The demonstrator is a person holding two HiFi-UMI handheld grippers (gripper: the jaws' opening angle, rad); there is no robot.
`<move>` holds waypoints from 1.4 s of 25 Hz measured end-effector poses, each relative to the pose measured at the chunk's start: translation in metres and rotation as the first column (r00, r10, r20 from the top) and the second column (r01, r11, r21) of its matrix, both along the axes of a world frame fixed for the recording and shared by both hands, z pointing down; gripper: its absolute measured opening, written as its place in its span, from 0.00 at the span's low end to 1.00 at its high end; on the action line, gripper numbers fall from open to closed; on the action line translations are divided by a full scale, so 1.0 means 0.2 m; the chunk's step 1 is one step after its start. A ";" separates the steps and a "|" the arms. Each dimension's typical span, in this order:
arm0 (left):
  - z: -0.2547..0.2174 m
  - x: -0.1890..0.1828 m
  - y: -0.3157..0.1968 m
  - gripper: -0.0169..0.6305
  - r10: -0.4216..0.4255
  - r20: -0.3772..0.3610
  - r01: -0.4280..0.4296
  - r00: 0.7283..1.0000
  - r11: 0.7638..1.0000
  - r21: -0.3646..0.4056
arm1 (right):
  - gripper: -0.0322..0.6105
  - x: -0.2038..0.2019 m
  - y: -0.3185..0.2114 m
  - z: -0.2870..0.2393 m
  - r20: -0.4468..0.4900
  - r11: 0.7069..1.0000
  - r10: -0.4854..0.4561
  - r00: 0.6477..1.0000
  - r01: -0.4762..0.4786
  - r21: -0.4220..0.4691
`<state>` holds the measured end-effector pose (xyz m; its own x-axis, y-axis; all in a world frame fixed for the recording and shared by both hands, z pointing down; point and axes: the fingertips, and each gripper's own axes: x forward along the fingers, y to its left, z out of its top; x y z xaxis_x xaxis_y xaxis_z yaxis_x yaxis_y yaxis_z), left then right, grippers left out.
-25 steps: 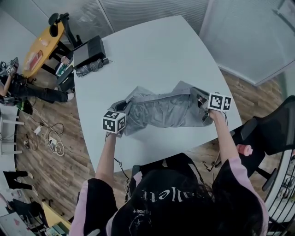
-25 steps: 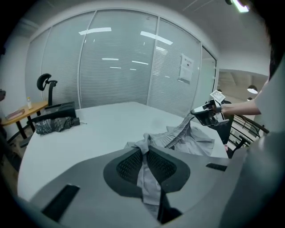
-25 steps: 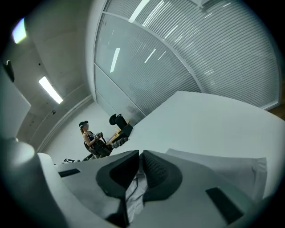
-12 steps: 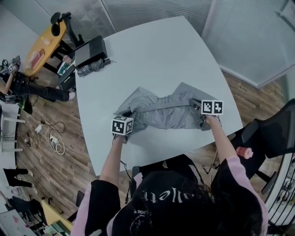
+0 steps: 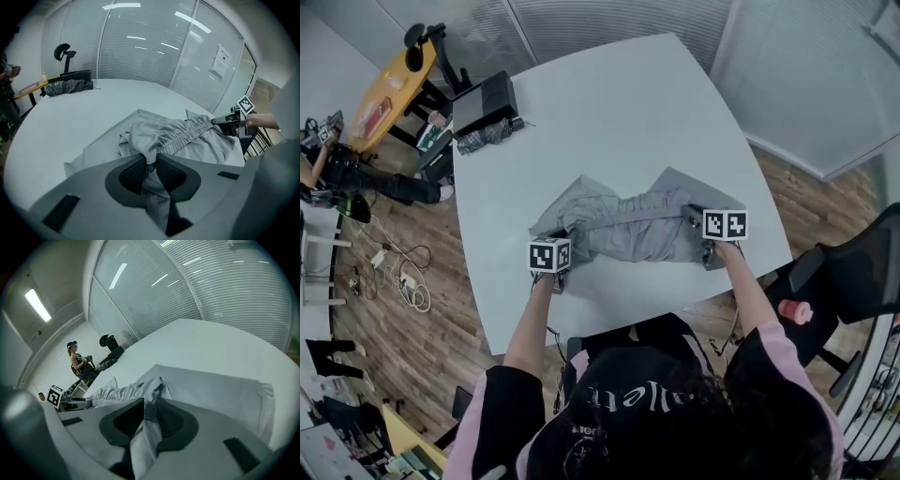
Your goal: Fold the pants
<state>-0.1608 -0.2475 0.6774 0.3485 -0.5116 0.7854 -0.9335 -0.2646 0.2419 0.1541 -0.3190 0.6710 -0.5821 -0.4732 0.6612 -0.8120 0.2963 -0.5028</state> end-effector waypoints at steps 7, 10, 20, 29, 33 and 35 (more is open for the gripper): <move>-0.17 -0.06 0.04 0.37 -0.086 -0.099 0.093 0.991 0.994 0.063 | 0.29 0.01 0.04 -0.24 0.011 0.992 -0.082 0.997 0.080 0.101; -0.31 -0.04 0.08 0.37 -0.096 -0.161 0.117 0.982 0.984 0.131 | 0.29 0.00 0.07 -0.39 0.038 0.978 -0.103 0.994 0.095 0.186; -0.70 0.17 0.30 0.37 -0.029 -0.208 0.094 0.978 0.946 0.311 | 0.29 -0.09 0.36 -0.71 0.081 0.928 -0.175 0.981 0.136 0.347; -0.80 0.34 0.50 0.36 -0.022 -0.231 0.103 0.973 0.934 0.343 | 0.28 -0.28 0.62 -0.74 0.109 0.902 -0.279 0.954 0.222 0.370; -0.83 0.37 0.56 0.35 -0.013 -0.221 0.093 0.975 0.929 0.357 | 0.27 -0.34 0.65 -0.75 0.106 0.891 -0.306 0.946 0.246 0.382; -0.84 0.38 0.59 0.34 -0.016 -0.230 0.100 0.973 0.928 0.359 | 0.26 -0.36 0.67 -0.77 0.108 0.888 -0.313 0.944 0.250 0.387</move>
<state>-0.0847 -0.1297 0.5093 0.4512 -0.7728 0.4462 -0.8845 -0.3211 0.3384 0.0817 -0.1844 0.5167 -0.8110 -0.4612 0.3599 -0.5831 0.6871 -0.4335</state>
